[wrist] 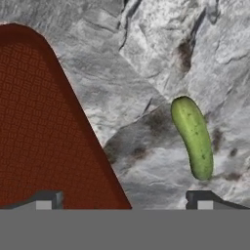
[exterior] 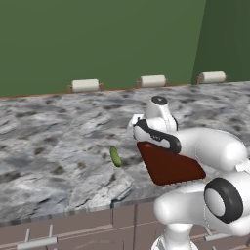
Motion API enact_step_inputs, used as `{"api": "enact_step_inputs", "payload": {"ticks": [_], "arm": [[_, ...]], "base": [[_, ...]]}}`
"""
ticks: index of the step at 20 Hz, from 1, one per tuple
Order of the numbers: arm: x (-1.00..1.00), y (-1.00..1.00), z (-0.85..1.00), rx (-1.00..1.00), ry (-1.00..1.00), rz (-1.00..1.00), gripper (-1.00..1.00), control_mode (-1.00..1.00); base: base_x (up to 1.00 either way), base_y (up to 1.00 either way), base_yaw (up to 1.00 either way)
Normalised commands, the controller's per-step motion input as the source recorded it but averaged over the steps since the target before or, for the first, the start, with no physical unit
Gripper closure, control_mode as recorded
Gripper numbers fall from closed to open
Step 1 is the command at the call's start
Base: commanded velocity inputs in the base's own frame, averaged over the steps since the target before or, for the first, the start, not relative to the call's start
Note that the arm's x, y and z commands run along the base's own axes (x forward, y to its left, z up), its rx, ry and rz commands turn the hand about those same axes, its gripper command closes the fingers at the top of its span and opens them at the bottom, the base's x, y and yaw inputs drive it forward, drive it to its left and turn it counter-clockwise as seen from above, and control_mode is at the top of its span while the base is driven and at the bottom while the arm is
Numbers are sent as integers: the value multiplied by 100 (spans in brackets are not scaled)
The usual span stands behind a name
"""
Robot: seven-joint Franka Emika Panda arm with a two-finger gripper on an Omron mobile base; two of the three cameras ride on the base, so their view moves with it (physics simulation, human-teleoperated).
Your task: Place the two vegetables and bowl onto the tray for setting up a vegetable dip station.
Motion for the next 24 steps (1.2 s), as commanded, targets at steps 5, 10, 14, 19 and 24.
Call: {"api": "enact_step_inputs", "payload": {"ticks": [5,10,14,19,24], "arm": [[0,45,20,-6,1,16,-100,-100],[0,48,9,-5,5,15,-100,-100],[0,32,0,-5,0,16,-100,-100],[0,12,-1,-2,0,15,-100,-100],[0,5,-25,0,0,11,-100,-100]], "base": [[0,0,0],[0,0,0],[0,0,0],[0,0,0],[0,0,0]]}}
